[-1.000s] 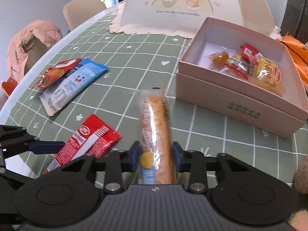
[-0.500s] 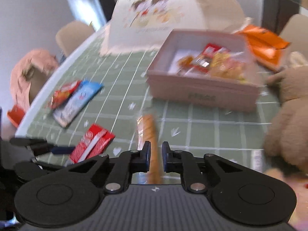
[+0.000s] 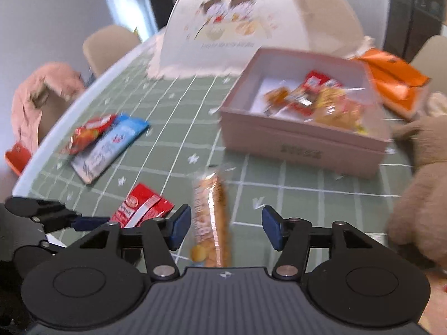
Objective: Organize snacks
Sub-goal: 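Carry the red packet and bread stick into the pink box and release both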
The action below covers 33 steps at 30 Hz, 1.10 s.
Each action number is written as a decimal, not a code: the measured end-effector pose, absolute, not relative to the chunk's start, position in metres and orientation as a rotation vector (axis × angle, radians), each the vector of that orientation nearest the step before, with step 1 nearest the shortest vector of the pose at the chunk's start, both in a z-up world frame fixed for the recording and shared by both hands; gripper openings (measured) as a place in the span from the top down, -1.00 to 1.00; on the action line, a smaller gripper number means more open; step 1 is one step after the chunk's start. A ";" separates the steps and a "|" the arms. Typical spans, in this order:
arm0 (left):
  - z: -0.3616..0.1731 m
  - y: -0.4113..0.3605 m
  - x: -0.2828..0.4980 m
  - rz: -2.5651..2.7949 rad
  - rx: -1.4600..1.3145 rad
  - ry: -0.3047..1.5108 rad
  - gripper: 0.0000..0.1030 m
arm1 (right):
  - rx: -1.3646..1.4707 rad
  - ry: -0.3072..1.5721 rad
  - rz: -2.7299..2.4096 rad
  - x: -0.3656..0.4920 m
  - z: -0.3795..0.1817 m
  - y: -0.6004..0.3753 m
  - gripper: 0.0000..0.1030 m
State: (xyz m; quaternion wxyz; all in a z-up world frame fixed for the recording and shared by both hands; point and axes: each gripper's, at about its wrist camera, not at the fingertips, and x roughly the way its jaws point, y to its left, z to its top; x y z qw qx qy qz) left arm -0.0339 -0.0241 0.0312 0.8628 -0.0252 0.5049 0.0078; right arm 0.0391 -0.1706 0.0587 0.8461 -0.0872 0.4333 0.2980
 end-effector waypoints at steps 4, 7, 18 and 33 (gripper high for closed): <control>0.031 -0.027 -0.033 0.027 -0.041 1.064 -0.17 | -0.277 0.934 0.620 0.041 0.042 -0.149 -0.40; 0.031 -0.029 -0.032 0.037 -0.038 1.069 -0.19 | -0.270 0.965 0.634 0.045 0.032 -0.146 -0.39; 0.030 -0.027 -0.034 0.028 -0.024 1.058 -0.20 | -0.135 0.957 0.602 0.041 0.064 -0.193 0.42; 0.153 -0.029 0.004 -0.079 -0.117 0.615 0.07 | 0.048 0.659 0.436 0.016 0.173 -0.290 0.43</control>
